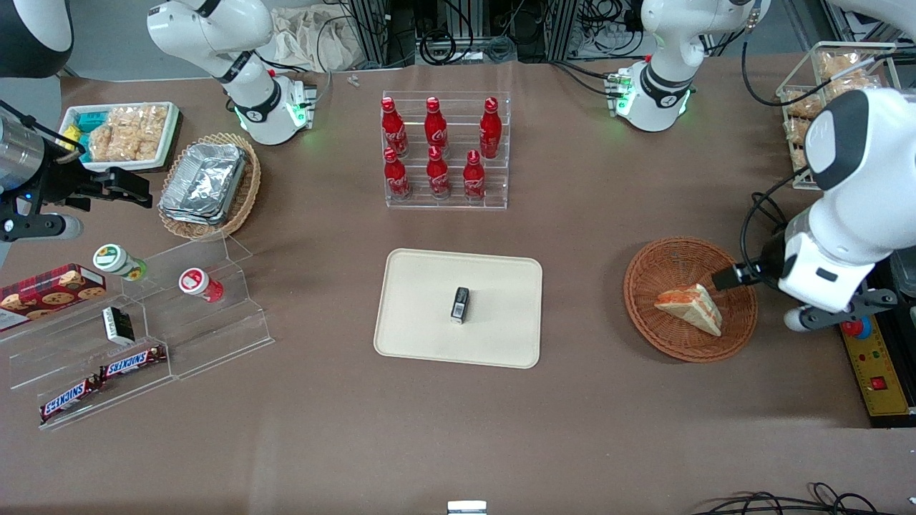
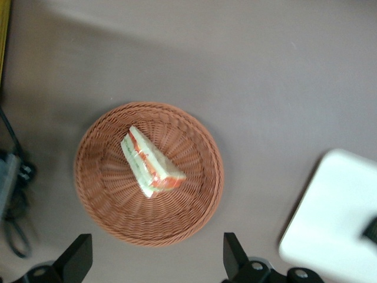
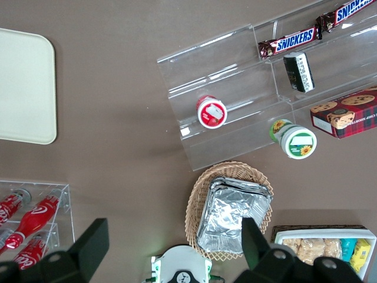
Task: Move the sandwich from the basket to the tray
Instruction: 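Lower the open left gripper onto the wrapped sandwich in the wicker basket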
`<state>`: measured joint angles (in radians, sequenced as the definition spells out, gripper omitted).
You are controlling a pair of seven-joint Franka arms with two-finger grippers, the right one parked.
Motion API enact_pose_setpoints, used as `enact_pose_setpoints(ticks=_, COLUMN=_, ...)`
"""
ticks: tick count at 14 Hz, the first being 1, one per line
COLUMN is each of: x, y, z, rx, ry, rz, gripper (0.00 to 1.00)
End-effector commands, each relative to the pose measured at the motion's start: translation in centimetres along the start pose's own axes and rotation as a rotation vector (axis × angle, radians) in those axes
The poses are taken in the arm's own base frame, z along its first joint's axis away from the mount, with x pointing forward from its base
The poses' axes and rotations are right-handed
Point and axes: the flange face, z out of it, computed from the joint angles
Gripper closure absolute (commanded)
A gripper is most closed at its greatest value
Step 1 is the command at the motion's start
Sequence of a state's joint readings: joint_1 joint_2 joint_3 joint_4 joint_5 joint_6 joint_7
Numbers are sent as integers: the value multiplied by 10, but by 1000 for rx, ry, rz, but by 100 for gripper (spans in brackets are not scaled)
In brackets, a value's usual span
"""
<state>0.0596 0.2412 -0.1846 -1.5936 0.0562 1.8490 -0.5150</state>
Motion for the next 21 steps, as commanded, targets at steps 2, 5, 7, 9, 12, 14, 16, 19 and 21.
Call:
enact_pose_setpoints(ticks=2, x=-6, y=-2, z=51, rx=-11, ry=8, rz=-278, gripper=0)
enact_pose_setpoints(ticks=5, x=-4, y=-9, z=92, rx=-21, ry=20, rz=-524, gripper=0)
enact_pose_setpoints(ticks=7, x=-5, y=-16, z=127, rx=25, ry=25, rz=-597, gripper=0)
enact_pose_setpoints(ticks=9, x=3, y=-29, z=160, rx=79, ry=32, rz=-689, gripper=0)
enact_pose_setpoints(ticks=12, x=8, y=-43, z=192, rx=117, ry=17, rz=-699, gripper=0)
enact_pose_setpoints(ticks=14, x=3, y=-50, z=203, rx=125, ry=6, rz=-704, gripper=0)
enact_pose_setpoints(ticks=16, x=-8, y=-52, z=221, rx=128, ry=-5, rz=-697, gripper=0)
enact_pose_setpoints(ticks=19, x=-21, y=-65, z=239, rx=148, ry=-30, rz=-712, gripper=0)
enact_pose_setpoints(ticks=21, x=-22, y=-65, z=244, rx=141, ry=-28, rz=-710, gripper=0)
